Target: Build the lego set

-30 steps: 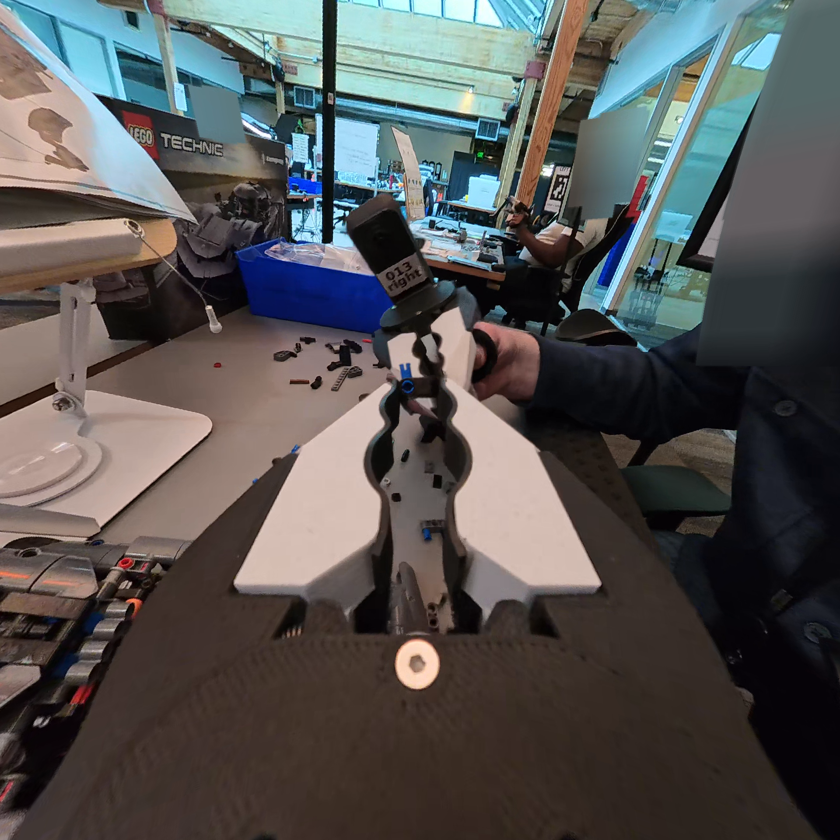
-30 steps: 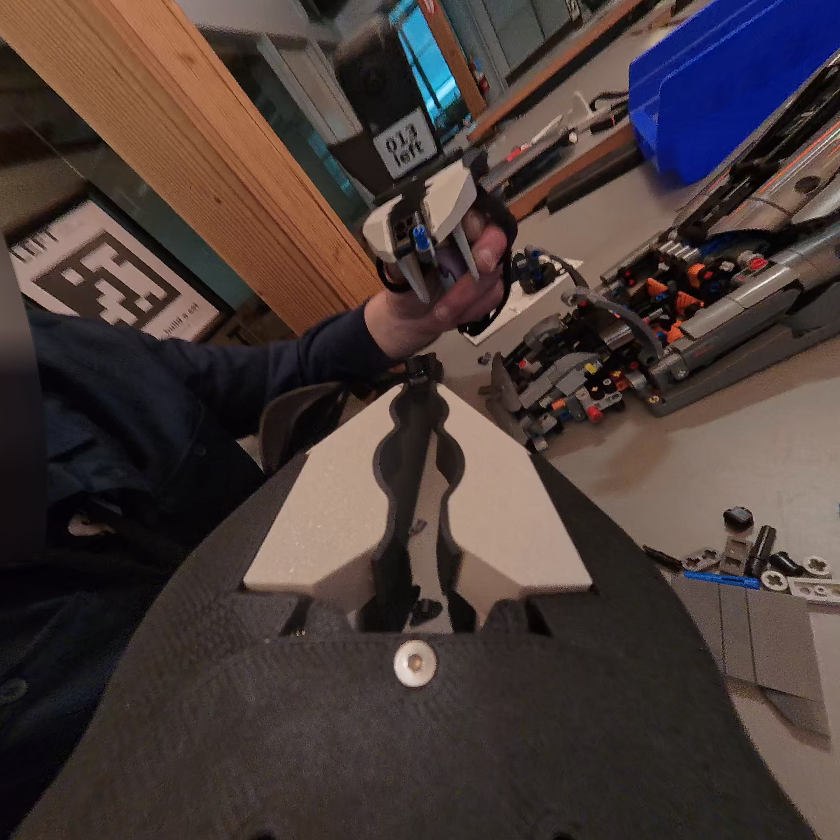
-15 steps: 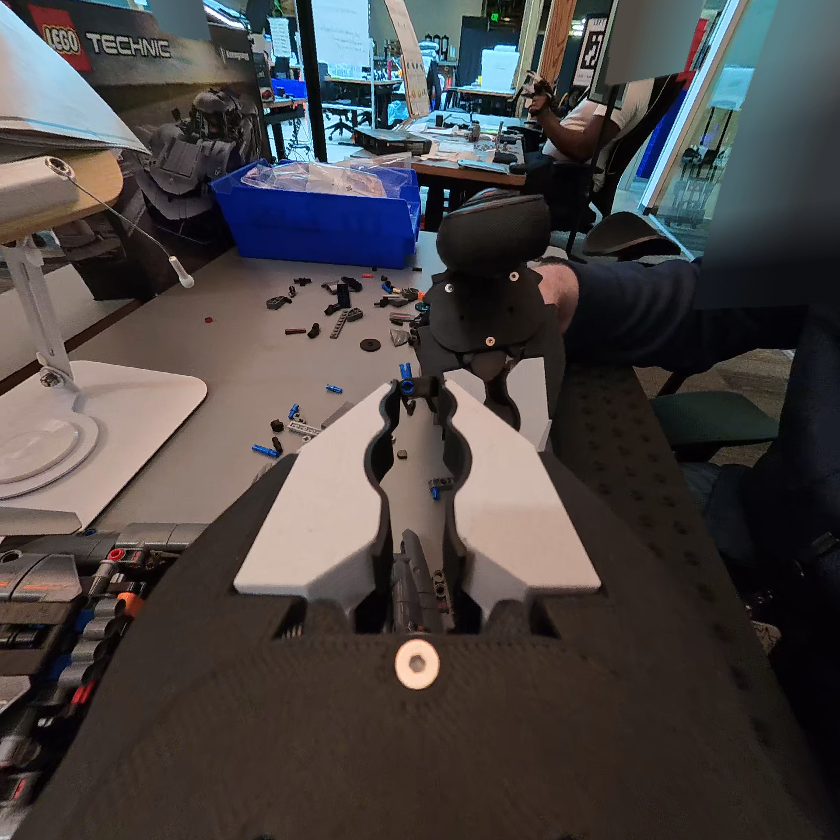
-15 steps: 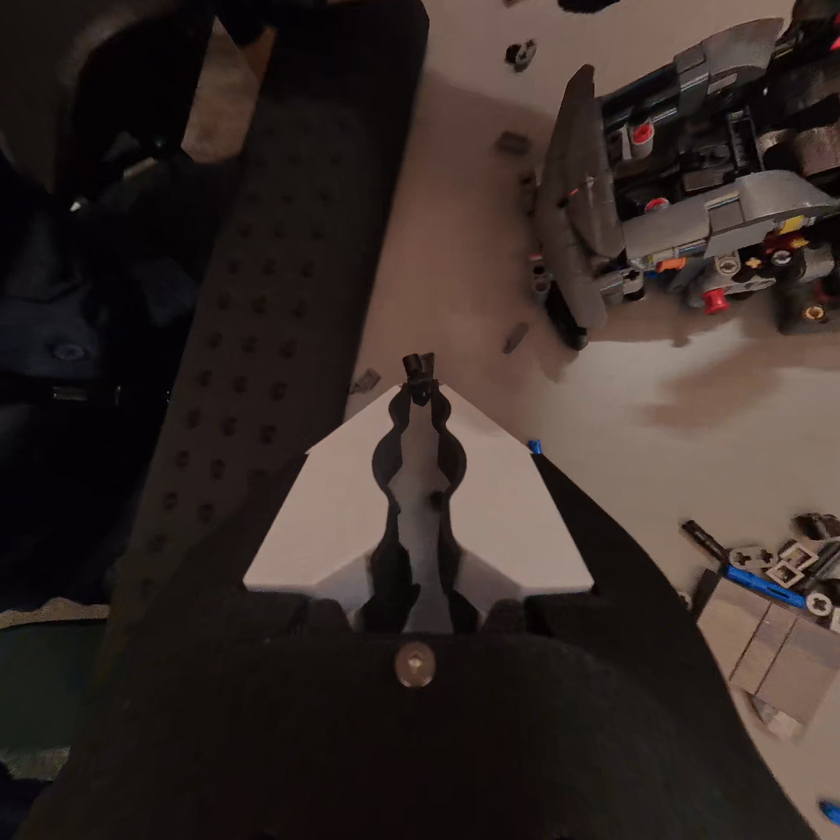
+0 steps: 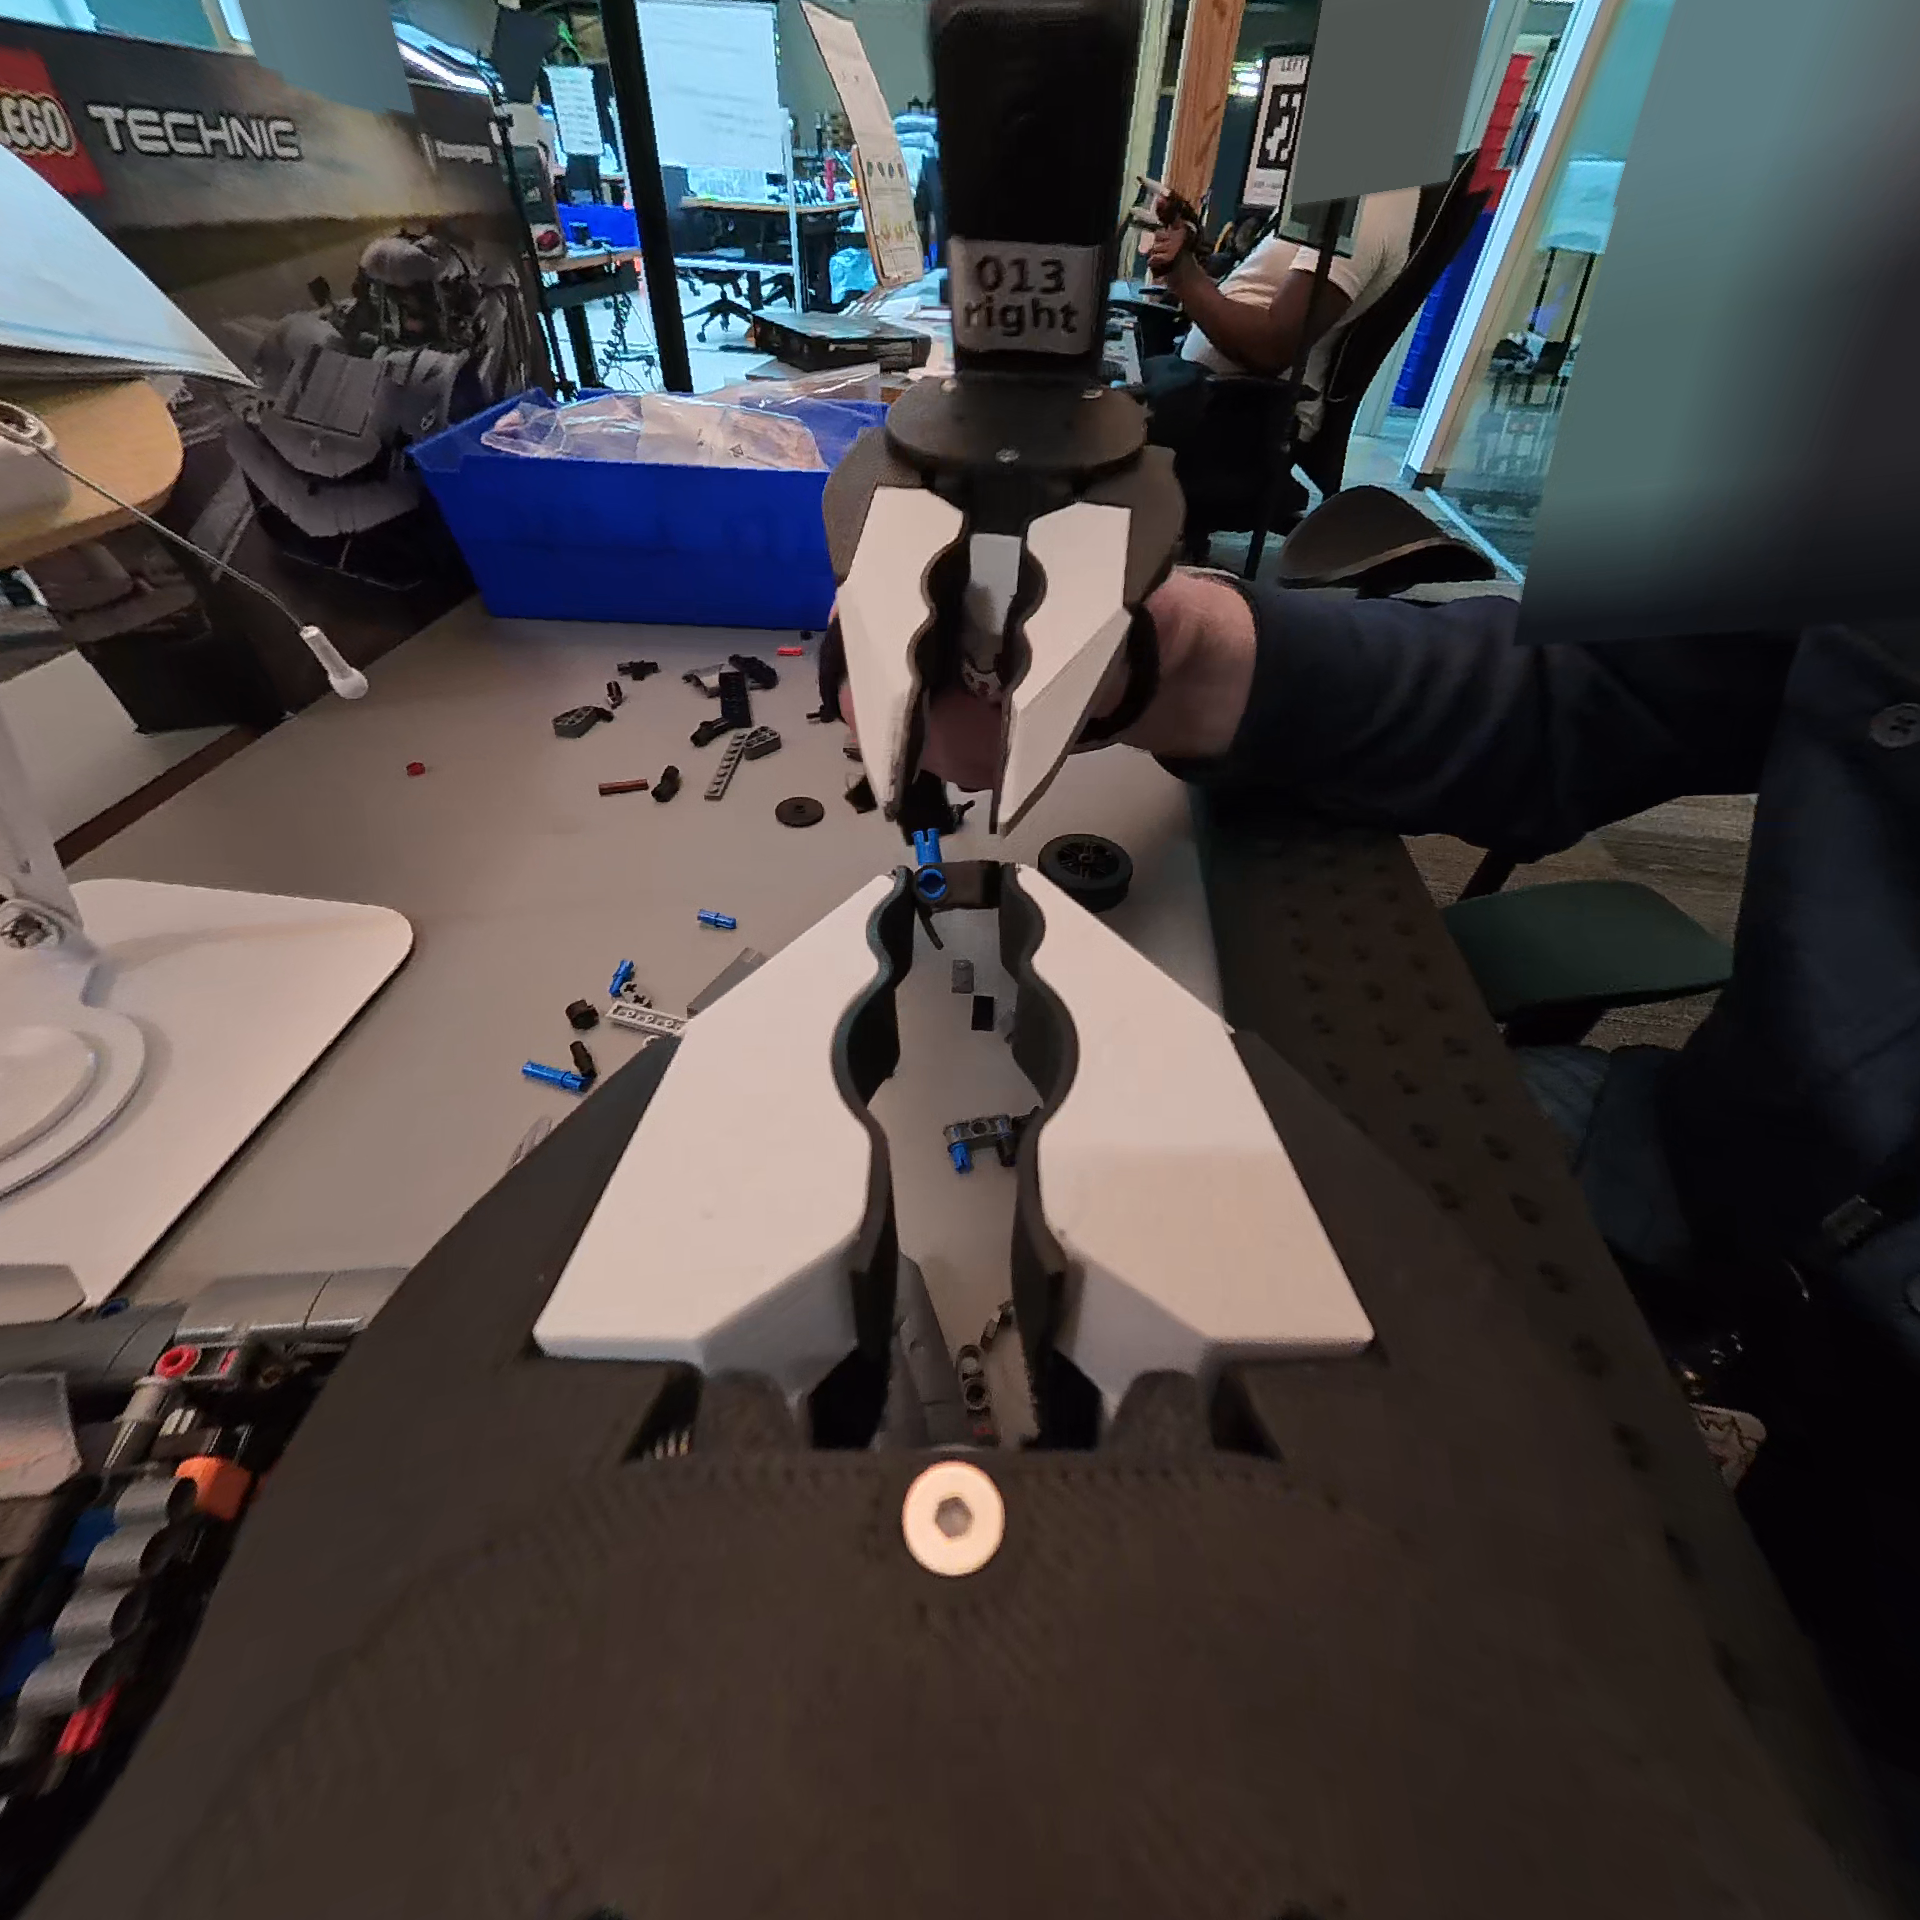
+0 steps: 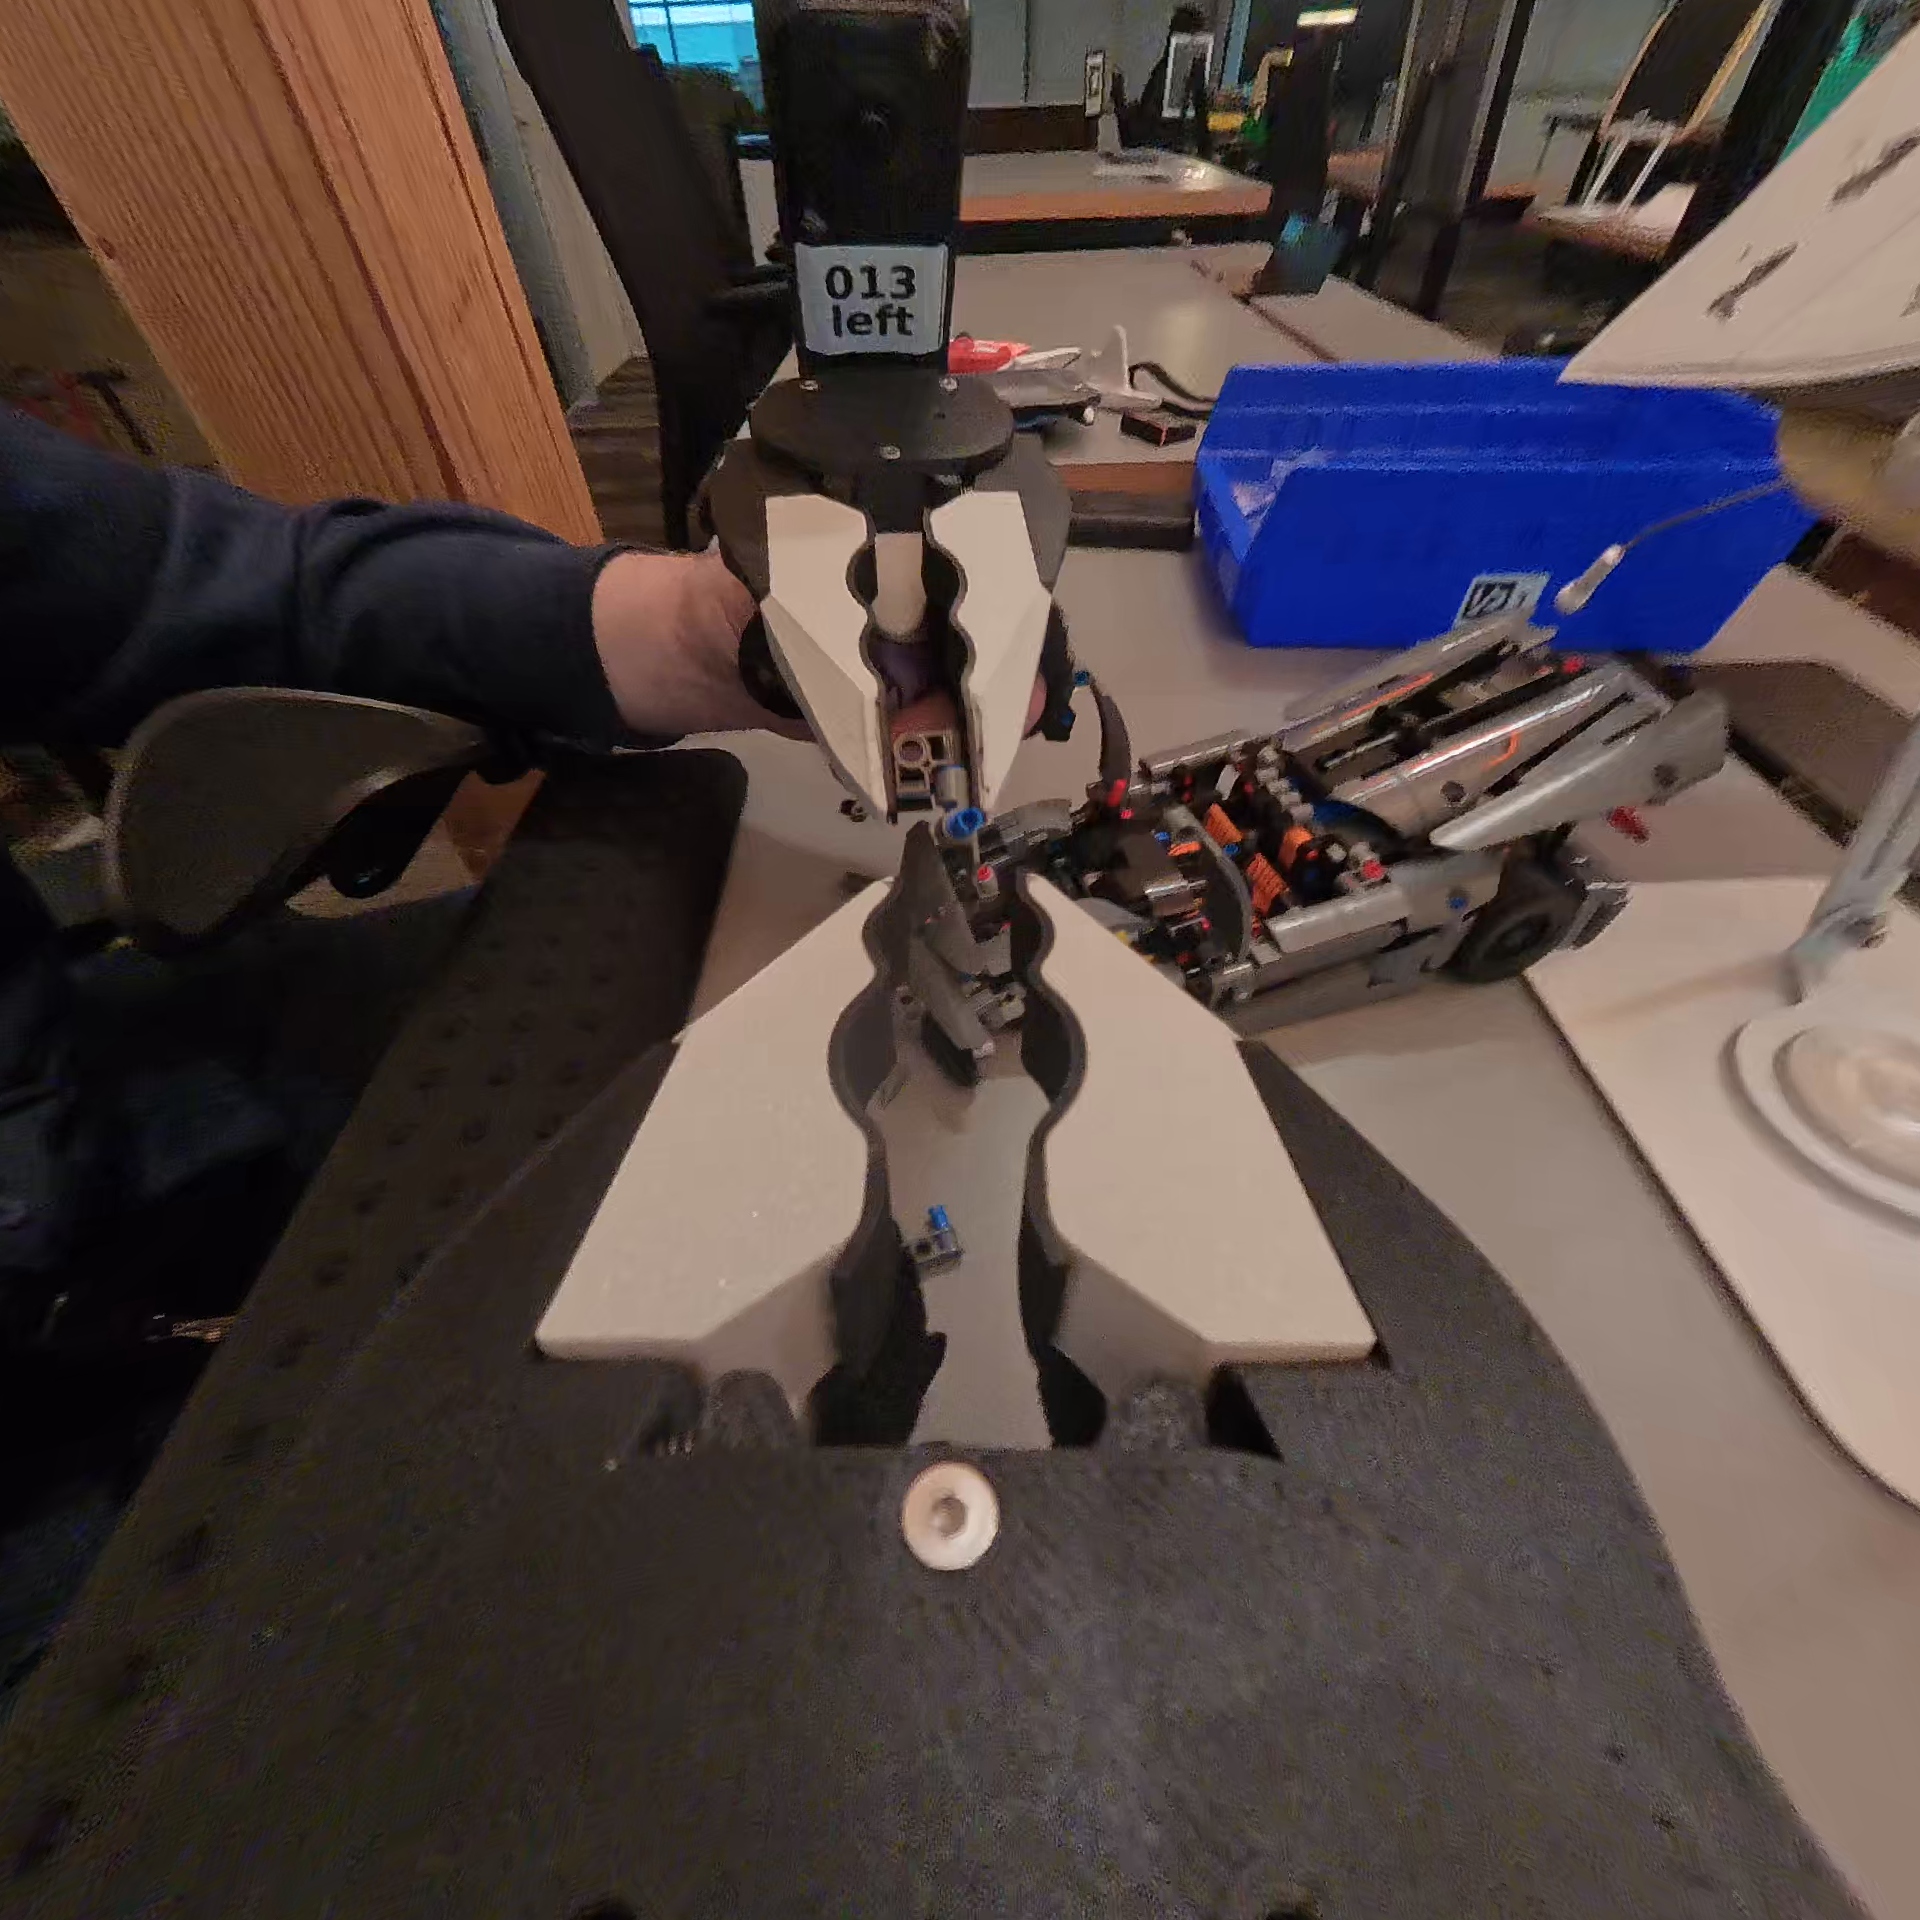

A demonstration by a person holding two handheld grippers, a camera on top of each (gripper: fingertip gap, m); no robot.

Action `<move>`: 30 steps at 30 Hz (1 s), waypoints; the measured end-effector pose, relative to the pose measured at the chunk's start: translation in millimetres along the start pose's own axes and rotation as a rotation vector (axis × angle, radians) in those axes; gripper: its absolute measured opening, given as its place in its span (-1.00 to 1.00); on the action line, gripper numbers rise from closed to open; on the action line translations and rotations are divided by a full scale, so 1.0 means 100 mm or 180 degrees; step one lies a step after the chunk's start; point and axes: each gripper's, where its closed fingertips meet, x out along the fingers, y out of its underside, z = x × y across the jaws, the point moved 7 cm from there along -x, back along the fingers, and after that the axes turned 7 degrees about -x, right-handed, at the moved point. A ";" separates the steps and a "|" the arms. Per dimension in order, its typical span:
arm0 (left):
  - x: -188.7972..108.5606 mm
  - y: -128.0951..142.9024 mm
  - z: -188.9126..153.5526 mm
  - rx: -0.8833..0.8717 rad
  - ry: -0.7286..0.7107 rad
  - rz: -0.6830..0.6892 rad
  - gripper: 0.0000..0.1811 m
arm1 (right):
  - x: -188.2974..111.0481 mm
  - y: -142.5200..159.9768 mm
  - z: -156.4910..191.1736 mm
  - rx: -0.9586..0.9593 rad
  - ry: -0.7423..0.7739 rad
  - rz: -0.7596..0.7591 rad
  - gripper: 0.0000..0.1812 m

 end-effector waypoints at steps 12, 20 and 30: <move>0.08 0.01 -0.04 -0.0079 0.0157 -0.0039 -0.85 | 0.10 0.04 0.03 0.0043 -0.0048 0.0092 -1.00; 0.08 -0.02 -0.02 -0.0076 0.0047 -0.0082 -0.84 | 0.00 0.05 -0.07 0.0537 -0.0257 -0.0190 -1.00; 0.13 -0.04 -0.16 0.0453 -0.0152 0.0217 -0.85 | 0.02 0.16 -0.03 0.1080 -0.0886 -0.0136 -1.00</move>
